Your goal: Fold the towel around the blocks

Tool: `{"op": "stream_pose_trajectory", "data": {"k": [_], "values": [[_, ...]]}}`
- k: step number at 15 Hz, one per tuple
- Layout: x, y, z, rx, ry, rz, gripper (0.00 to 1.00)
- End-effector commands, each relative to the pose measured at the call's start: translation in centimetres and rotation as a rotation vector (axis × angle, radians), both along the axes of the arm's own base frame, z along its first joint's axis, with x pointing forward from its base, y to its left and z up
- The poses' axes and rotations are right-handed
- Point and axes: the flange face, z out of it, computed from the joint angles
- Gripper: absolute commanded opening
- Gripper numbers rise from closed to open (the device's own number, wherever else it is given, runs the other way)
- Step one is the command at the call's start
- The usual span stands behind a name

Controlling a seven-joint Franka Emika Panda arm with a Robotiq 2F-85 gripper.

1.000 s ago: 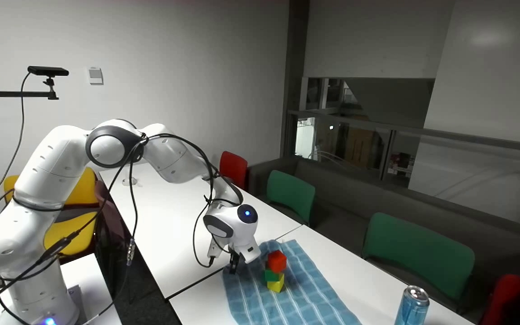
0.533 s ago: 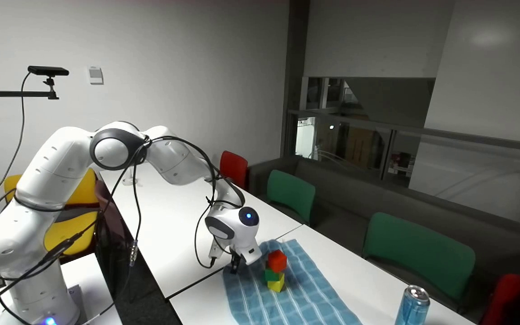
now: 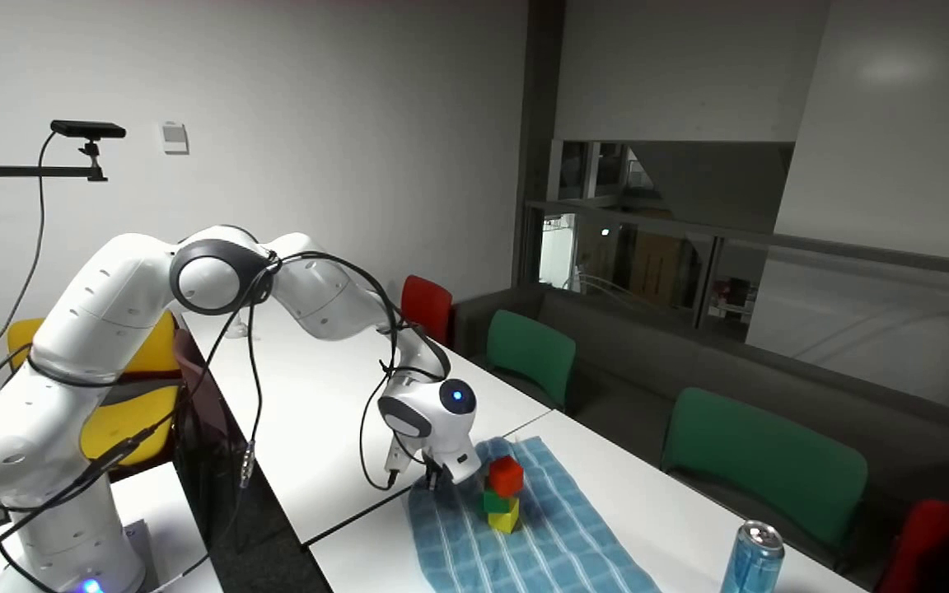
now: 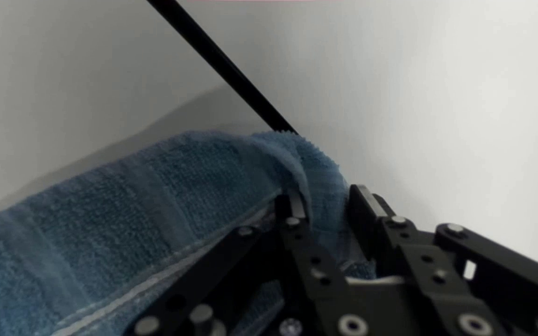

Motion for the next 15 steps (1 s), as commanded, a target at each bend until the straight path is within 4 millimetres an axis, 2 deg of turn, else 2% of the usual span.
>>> {"op": "stream_pose_trajectory", "data": {"k": [1, 2, 6, 15], "values": [[0.3, -0.5, 1.0, 0.015, -0.024, -0.007, 0.03], [0.2, -0.5, 1.3, 0.005, -0.028, -0.012, 0.0], [-0.4, -0.9, 3.3, -0.033, -0.064, -0.033, 0.01], [-3.3, -2.7, 9.4, -0.168, -0.172, -0.152, 0.01]]}}
